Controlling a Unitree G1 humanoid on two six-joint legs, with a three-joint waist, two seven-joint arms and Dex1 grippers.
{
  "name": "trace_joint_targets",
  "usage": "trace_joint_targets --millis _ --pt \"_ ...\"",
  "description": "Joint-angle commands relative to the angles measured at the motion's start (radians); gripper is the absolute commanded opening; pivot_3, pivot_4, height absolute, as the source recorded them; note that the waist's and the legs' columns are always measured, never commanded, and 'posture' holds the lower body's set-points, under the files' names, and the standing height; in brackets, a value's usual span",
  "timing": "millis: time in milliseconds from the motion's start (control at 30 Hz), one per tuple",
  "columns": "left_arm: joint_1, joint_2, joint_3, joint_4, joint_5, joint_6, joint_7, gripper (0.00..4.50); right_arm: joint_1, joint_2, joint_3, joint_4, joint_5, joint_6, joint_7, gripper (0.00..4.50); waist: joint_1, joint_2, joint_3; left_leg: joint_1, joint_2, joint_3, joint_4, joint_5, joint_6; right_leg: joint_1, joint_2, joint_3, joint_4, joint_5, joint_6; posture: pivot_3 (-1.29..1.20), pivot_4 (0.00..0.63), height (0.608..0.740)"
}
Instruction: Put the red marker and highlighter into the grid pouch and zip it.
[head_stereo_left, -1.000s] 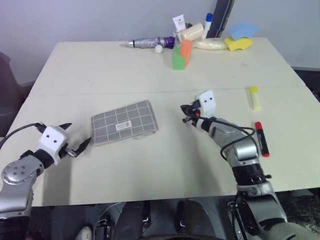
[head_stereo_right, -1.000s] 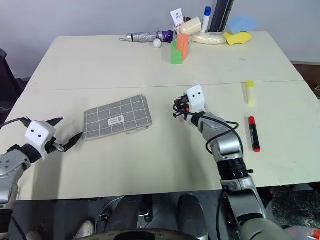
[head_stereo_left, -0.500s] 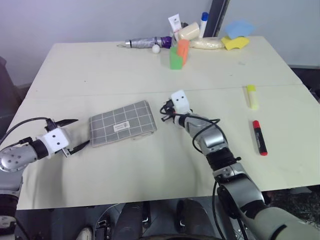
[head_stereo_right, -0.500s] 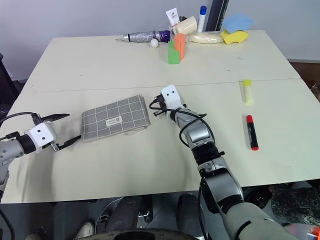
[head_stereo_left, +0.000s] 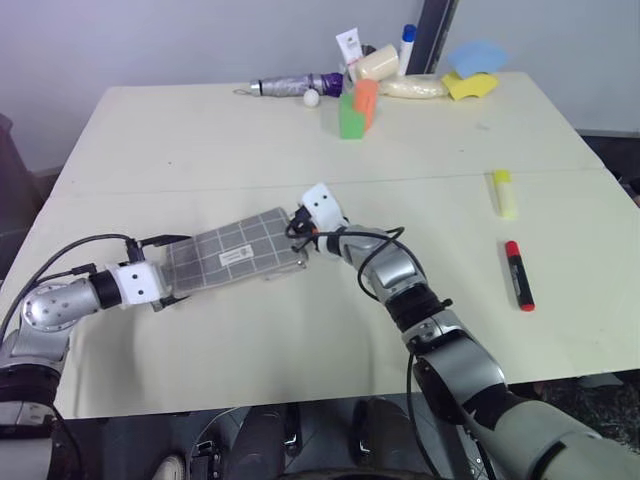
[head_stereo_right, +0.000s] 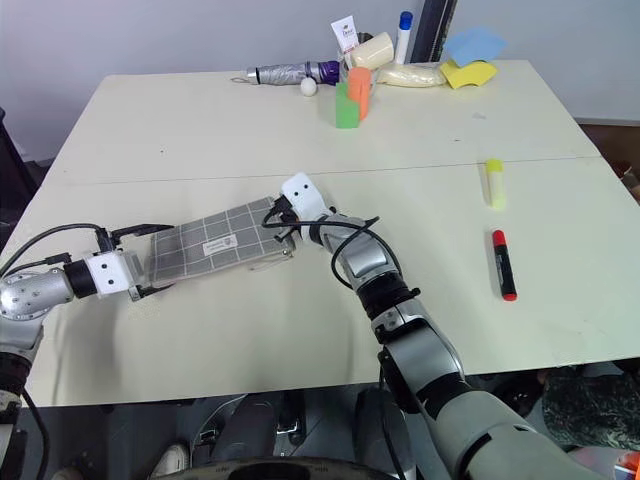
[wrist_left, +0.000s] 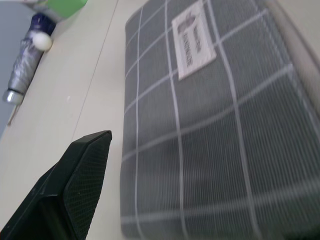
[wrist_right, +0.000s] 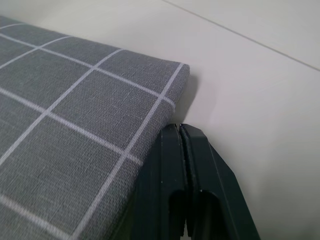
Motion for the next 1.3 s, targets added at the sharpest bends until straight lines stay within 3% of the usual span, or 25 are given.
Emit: trace_joint_targets --millis 33,200,267,333,533,633,900,1033,1133,1300 --pt "0.022 -0.023 -0.043 -0.018 -0.016 -0.012 -0.034 4.5 0.006 0.015 0.024 -0.041 -0.005 -0.009 0.046 0.06 0.0 0.0 0.0 0.0 0.0 0.0 0.0 0.0 0.0 0.0 0.0 0.0 0.0 0.0 0.0 0.0 0.15 0.74" --pt "0.022 -0.03 -0.048 -0.028 -0.045 -0.024 -0.051 4.5 0.03 0.015 0.03 -0.073 -0.01 -0.003 0.073 0.06 0.0 0.0 0.0 0.0 0.0 0.0 0.0 0.0 0.0 0.0 0.0 0.0 0.0 0.0 0.0 0.0 0.15 0.74" --pt "0.024 -0.03 -0.049 -0.03 -0.057 -0.028 -0.063 3.97 0.035 0.014 0.028 -0.076 -0.014 -0.003 0.073 0.0 -0.001 0.0 0.0 0.0 0.0 0.0 0.0 0.0 0.0 0.0 0.0 0.0 0.0 0.0 0.0 0.0 0.15 0.74" --pt "0.026 -0.03 -0.048 -0.031 -0.068 -0.026 -0.072 3.21 0.04 0.012 0.025 -0.078 -0.017 -0.004 0.07 0.0 -0.001 0.0 0.0 0.0 0.0 0.0 0.0 0.0 0.0 0.0 0.0 0.0 0.0 0.0 0.0 0.0 0.15 0.74" --pt "0.036 -0.054 -0.016 -0.065 -0.115 0.03 -0.053 0.05 0.067 -0.019 -0.019 -0.134 -0.007 0.0 0.044 0.0 0.002 0.0 0.0 0.0 0.0 0.0 0.0 0.0 0.0 0.0 0.0 0.0 0.0 0.0 0.0 0.0 0.15 0.74" --pt "0.047 -0.079 0.001 -0.145 -0.164 0.135 -0.027 0.01 0.076 -0.042 -0.061 -0.183 0.005 0.013 0.019 0.0 0.002 0.0 0.0 -0.001 0.0 0.0 0.001 0.0 0.0 0.0 0.0 0.0 0.0 0.0 0.0 0.0 0.15 0.74" --pt "0.061 -0.208 0.019 -0.56 -0.341 0.635 0.15 0.01 0.1 -0.155 -0.222 -0.329 0.039 0.063 -0.07 0.0 0.002 -0.001 0.0 -0.001 0.0 -0.001 0.001 0.0 0.0 0.0 0.0 0.0 0.0 0.0 0.0 0.0 0.15 0.74" --pt "0.057 -0.278 -0.003 -0.675 -0.342 0.781 0.226 0.01 0.113 -0.208 -0.276 -0.39 0.063 0.084 -0.076 0.0 0.001 0.0 0.0 -0.001 0.0 -0.001 0.001 0.0 0.0 0.001 0.0 0.0 0.0 0.0 0.0 0.0 0.15 0.74" --pt "0.049 -0.357 -0.04 -0.729 -0.316 0.85 0.299 0.0 0.168 -0.268 -0.334 -0.502 0.139 0.152 -0.017 0.86 0.007 -0.001 0.0 -0.001 0.0 -0.001 0.001 0.0 0.0 0.001 0.001 0.0 0.0 0.0 0.0 0.0 0.15 0.74" --pt "0.038 -0.434 -0.062 -0.758 -0.287 0.911 0.361 0.0 0.266 -0.351 -0.324 -0.648 0.173 0.214 0.043 3.39 0.009 -0.001 0.0 0.0 0.0 -0.002 0.002 0.0 0.0 0.002 0.001 0.0 -0.001 0.0 0.0 0.0 0.15 0.74"
